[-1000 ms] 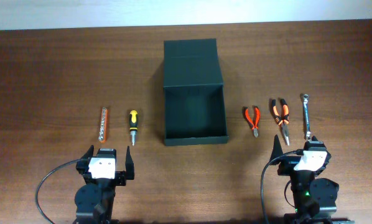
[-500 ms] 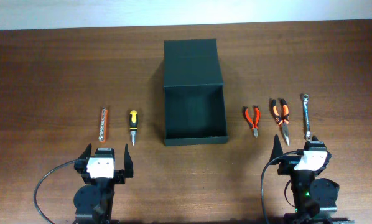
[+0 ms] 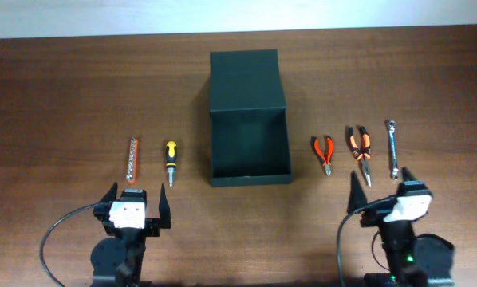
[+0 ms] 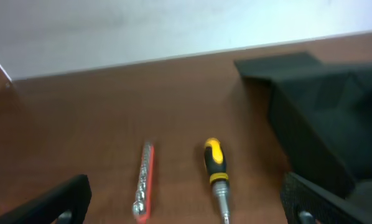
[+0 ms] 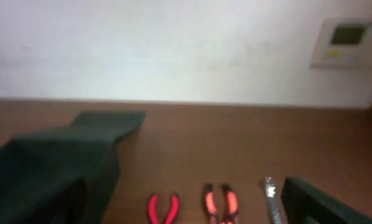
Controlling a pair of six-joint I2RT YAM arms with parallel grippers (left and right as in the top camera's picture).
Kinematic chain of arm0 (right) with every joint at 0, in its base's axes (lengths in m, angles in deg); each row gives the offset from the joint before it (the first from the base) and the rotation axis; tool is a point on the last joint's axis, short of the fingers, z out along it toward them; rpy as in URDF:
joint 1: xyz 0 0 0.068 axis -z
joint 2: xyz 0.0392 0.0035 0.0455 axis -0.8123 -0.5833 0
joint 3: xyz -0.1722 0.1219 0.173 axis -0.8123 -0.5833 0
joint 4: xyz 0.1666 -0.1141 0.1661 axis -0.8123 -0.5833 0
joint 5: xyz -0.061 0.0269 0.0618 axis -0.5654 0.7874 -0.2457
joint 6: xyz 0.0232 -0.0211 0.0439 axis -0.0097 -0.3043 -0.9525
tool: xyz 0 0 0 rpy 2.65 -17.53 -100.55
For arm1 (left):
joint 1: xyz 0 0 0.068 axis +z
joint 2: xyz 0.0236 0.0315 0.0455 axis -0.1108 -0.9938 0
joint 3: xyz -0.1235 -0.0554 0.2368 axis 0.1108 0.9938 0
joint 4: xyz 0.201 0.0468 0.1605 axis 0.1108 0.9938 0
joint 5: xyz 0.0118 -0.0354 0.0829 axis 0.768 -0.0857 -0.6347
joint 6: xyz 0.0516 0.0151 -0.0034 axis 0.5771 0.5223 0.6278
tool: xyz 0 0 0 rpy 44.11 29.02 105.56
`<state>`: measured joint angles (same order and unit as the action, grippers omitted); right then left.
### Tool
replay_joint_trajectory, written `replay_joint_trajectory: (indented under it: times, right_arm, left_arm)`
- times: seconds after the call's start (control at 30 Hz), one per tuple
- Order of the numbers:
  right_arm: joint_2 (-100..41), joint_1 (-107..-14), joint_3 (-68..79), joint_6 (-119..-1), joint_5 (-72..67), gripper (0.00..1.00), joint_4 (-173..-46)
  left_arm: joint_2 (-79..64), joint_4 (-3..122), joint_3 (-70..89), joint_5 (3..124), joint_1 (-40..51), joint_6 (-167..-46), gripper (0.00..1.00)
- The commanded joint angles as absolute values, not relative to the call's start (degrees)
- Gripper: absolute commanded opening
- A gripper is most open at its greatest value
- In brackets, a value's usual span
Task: Pack container
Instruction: 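Move the right gripper forward over the silver wrench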
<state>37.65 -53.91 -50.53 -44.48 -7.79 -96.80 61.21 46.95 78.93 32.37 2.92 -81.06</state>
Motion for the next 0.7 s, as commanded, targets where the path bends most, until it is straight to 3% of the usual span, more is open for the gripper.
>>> replay_joint_trajectory:
  times: [0.0, 0.23, 0.37, 0.57, 0.67]
  right_arm:
    - [29.28, -53.5, -36.8, -44.87, -14.69, 0.98, -105.28]
    - [0.65, -53.5, -4.02, -44.89, -15.35, 0.99, -128.49]
    - [-12.81, -53.5, 13.38, -44.91, -8.62, 0.99, -142.48]
    - [-23.7, -53.5, 18.69, -45.18, -0.18, 0.99, -146.83]
    - [-28.14, -53.43, 18.8, -52.87, -5.05, 0.99, -147.07]
  left_arm:
    - [59.51, 49.07, 76.68, 32.2, 2.77, -81.54, 0.99]
    - [59.23, 50.12, 76.68, 32.22, 2.77, -81.54, 0.99]
    - [59.23, 50.19, 76.68, 33.33, 2.75, -81.56, 0.99]
    - [59.23, 48.46, 76.68, 33.49, 2.77, -81.56, 0.99]
    - [59.23, 48.57, 76.68, 33.51, 2.77, -81.56, 0.99]
